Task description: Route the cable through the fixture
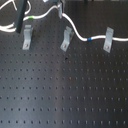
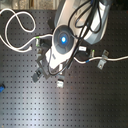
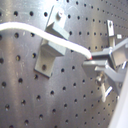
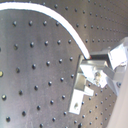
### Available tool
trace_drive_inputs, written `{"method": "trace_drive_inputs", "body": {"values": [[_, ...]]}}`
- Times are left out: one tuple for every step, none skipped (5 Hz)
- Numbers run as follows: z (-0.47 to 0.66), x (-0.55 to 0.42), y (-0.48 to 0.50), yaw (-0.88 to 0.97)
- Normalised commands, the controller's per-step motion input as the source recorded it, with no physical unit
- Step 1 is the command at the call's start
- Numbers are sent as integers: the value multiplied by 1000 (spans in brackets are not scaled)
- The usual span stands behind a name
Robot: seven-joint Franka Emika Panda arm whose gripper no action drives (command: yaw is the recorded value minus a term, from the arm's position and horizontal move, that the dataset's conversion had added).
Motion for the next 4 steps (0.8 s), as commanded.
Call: {"method": "trace_drive_inputs", "body": {"values": [[257, 288, 297, 197], [137, 203, 45, 40], [9, 289, -378, 89], [3, 45, -477, -160]]}}
